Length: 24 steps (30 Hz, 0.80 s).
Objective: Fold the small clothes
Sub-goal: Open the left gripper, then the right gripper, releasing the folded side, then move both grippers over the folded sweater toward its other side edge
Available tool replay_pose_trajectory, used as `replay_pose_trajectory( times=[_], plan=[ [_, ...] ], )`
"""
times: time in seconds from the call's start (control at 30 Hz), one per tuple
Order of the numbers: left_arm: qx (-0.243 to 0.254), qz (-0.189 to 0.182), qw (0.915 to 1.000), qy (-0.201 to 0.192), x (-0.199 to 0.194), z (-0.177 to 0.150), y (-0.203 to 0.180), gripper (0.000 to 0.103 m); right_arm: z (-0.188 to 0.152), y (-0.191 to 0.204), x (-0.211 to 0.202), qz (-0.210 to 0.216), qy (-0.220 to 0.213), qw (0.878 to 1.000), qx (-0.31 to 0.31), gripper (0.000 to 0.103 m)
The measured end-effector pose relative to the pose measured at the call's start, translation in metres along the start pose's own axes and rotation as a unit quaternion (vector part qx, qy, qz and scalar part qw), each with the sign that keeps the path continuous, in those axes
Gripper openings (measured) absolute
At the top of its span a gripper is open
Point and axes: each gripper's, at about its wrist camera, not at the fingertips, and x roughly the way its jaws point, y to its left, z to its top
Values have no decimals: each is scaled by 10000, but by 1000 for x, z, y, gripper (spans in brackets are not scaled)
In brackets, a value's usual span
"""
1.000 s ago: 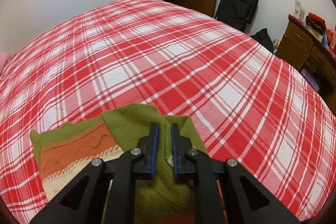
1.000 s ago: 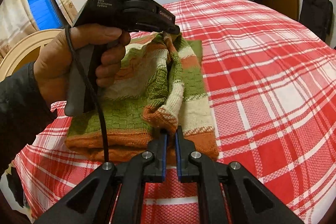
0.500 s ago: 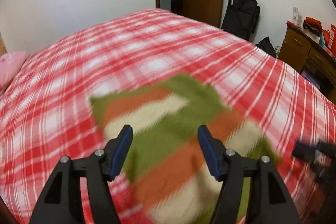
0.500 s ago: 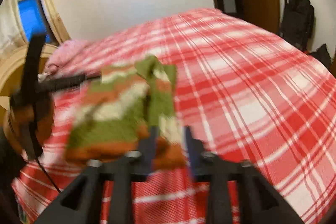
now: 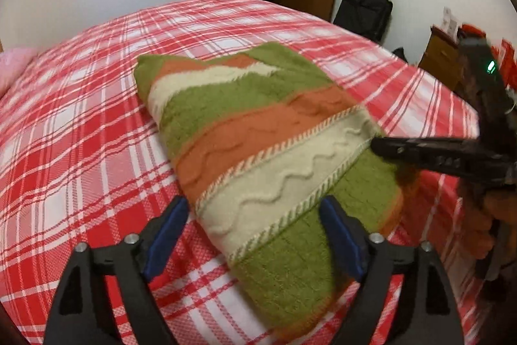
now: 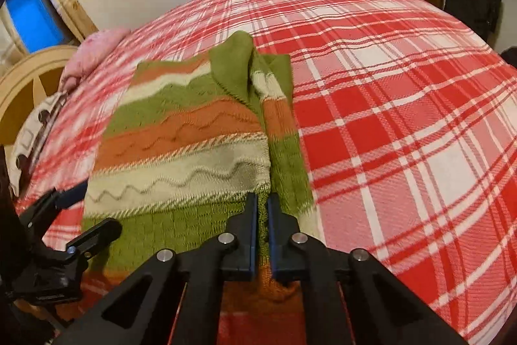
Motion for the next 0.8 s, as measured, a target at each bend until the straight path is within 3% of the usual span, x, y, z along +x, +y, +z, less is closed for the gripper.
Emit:
replay_pose_trajectory(
  times=[0.1, 0.17, 0.23, 0.27, 0.3, 0.43, 0.53, 0.6, 0.8],
  plan=[
    [-141, -95, 9999, 26, -1, -3, 5, 89, 10, 8, -10, -167, -67, 9997, -181, 8],
    [-195, -34, 9998, -58, -8, -6, 9, 90, 23, 13, -26, -415, -481, 9974, -337, 10],
    [-212, 163, 9994, -197, -18, -10, 14, 96, 42, 29, -32, -440, -758, 9942, -625, 32],
    [-252, 291, 9990, -236, -21, -12, 17, 99, 51, 37, -29, -383, -753, 9936, -752, 55],
    [-346, 381, 9983, -267, -24, -13, 20, 100, 54, 45, -29, -340, -758, 9931, -833, 58],
    [-685, 402, 9968, -130, -21, -16, 32, 101, 77, 80, 8, 163, -417, 9904, -1306, 58],
    [-833, 430, 9956, -36, -14, -19, 31, 101, 82, 85, 42, -155, -170, 9896, -1422, 52],
    [-881, 425, 9952, -17, -12, -19, 29, 101, 79, 74, 66, -587, 116, 9875, -1458, 45],
    [-717, 302, 9970, 48, -1, -12, 14, 103, 72, 44, 62, -367, -46, 9904, -1335, 44]
  ],
)
